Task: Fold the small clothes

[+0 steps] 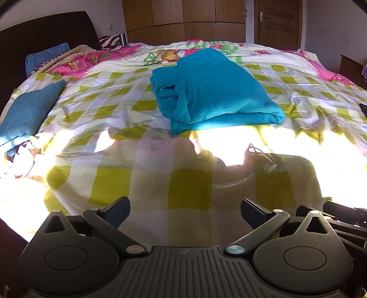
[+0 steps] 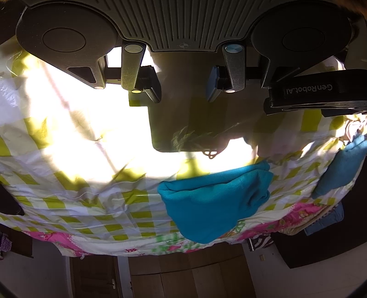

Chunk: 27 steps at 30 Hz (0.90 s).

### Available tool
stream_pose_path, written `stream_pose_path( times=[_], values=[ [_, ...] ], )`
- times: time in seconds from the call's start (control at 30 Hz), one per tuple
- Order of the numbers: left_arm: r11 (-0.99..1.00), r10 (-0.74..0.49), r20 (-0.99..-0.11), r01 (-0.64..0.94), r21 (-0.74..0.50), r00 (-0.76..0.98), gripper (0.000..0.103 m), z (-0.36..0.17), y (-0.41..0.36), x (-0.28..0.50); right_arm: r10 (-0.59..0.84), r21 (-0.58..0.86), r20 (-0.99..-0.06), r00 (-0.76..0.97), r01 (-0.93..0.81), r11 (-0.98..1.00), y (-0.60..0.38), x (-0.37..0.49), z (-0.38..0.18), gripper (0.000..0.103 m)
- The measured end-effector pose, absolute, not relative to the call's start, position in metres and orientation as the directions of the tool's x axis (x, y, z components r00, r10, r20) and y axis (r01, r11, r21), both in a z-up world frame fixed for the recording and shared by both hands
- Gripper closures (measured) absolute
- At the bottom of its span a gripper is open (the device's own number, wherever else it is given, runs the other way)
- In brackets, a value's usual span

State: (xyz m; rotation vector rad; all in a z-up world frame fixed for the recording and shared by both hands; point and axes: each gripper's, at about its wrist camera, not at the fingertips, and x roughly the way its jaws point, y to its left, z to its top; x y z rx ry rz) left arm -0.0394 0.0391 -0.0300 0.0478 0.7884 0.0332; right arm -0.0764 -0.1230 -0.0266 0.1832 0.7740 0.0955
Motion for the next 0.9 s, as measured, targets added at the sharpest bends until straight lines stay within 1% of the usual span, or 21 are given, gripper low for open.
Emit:
stream_pose_path(
  times=[0.1,0.9],
  values=[
    [0.998,0.050,-0.710,-0.008,0.063,0.702,0.000,-0.0309,0.0385,-0.0394,0.148,0.197,-0.684,0.714,-0.014,0.980,-0.1234,-0.0766,-0.0262,0.058],
    [0.994,0.075,-0.722,0.003,0.107,0.688,0.000,-0.0350,0.0325,-0.0413,0.139,0.195,-0.685,0.715,-0.005,0.981,-0.1243,-0.0775,-0.0266,0.057]
  ],
)
